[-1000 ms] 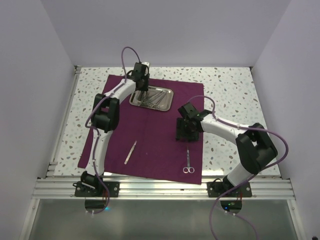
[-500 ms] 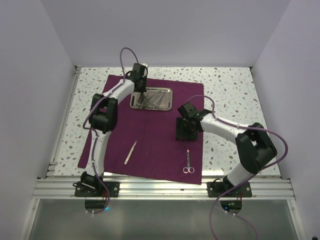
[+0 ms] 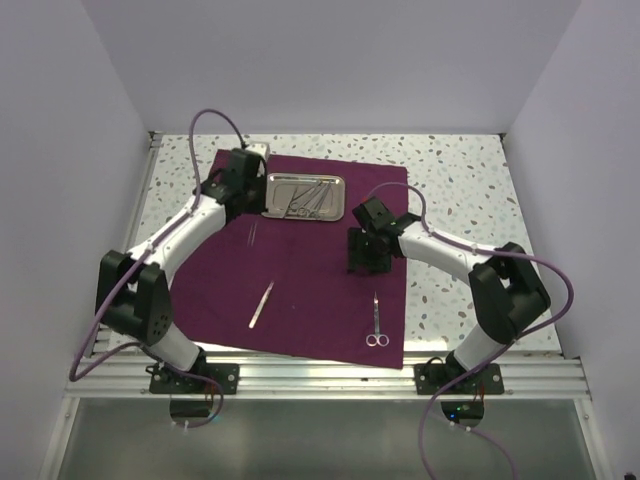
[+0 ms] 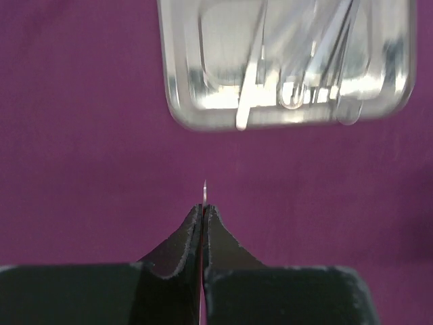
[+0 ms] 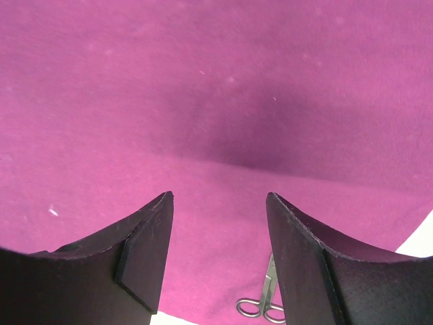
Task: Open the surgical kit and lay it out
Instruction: Place the medical item in the surgical kit.
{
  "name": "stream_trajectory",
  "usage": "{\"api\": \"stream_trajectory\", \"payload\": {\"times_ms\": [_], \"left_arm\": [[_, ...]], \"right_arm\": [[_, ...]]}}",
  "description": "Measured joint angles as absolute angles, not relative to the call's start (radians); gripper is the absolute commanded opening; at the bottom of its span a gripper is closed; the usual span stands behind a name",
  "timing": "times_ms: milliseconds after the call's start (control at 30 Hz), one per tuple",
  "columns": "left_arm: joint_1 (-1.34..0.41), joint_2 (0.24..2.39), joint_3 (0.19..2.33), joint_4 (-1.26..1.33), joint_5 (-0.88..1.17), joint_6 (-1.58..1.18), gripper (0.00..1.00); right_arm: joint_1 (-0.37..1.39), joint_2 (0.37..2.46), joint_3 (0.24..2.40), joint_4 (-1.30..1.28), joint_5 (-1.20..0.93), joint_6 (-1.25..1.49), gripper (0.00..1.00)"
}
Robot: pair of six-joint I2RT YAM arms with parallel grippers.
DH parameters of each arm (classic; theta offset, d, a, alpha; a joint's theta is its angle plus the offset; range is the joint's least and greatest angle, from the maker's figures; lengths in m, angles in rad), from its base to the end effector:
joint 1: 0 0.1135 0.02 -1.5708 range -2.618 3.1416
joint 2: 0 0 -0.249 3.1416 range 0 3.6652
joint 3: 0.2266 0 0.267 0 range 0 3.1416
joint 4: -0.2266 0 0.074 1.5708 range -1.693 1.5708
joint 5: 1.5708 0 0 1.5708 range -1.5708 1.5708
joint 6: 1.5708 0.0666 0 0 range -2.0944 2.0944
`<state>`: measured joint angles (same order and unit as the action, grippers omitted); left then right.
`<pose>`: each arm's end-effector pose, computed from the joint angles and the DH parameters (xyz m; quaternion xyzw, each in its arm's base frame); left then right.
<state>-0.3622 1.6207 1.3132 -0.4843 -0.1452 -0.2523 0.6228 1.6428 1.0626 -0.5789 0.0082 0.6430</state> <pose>0.3745 -0.1316 0.2411 0.0232 0.9228 -0.0506 0.3813 0.2803 0.2006 0.1405 0.0107 0.9788 0.1177 0.1672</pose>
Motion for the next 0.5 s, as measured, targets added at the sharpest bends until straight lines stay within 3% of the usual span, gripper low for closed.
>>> {"api": "stream_trajectory", "payload": {"times_ms": [167,300,367,400,500], "left_arm": [[-0.430,1.486,1.019,-0.527,-0.136,-0.348,0.00],[-0.479,1.413,0.858,-0.545,-0.123,-0.428,0.02],[-0.480,1.398,0.823,-0.546,-0.122,-0.451,0.11],[-0.480,1.395,0.812,-0.548,-0.122,-0.459,0.28],[-0.481,1.394,0.809,-0.551,-0.123,-0.477,0.54]], "right_arm": [[0.623,1.642,1.074,-0.575,0.008,0.620,0.63],[0.622,1.634,1.072,-0.575,0.008,0.607,0.71],[0.622,1.626,1.069,-0.575,0.008,0.602,0.77],[0.621,1.621,1.065,-0.573,0.008,0.601,0.85],[0.621,1.597,1.047,-0.575,0.008,0.593,0.92]]}}
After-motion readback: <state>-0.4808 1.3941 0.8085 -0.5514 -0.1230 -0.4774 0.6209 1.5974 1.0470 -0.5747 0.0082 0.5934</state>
